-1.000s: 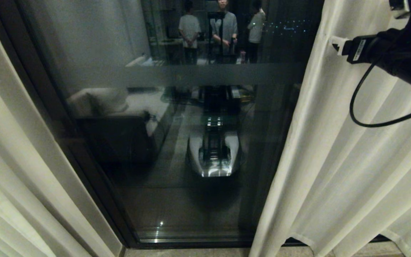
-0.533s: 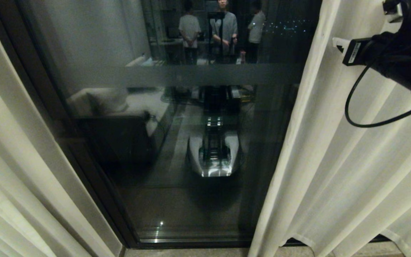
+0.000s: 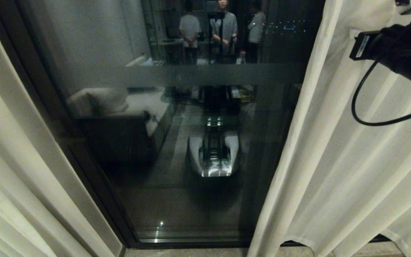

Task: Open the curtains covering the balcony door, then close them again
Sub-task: Pull the inner curtains open on both sides

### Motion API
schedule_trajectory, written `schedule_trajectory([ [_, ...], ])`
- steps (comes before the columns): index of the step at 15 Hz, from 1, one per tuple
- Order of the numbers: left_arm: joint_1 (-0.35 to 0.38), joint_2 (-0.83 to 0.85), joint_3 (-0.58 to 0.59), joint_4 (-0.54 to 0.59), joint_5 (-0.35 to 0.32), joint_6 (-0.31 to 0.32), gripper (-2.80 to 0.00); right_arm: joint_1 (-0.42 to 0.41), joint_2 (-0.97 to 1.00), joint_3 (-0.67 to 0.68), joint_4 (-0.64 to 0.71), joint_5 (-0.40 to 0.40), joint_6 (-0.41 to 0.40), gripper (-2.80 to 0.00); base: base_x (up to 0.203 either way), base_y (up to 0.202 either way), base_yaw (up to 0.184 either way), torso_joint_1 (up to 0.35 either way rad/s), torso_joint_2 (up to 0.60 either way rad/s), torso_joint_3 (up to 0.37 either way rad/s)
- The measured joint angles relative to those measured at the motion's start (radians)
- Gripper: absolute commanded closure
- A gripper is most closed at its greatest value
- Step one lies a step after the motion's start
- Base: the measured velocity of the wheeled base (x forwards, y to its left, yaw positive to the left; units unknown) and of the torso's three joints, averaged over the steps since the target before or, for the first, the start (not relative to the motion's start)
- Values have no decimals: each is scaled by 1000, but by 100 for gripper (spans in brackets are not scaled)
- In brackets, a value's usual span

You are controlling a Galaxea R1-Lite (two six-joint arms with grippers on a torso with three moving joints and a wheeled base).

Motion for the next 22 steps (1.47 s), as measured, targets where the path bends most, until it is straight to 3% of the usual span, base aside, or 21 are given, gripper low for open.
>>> schedule_trajectory([
  [22, 0, 0, 0, 0, 0, 0, 0, -1, -141, 151, 4, -8, -3, 0, 0, 0, 0, 0, 0, 0],
])
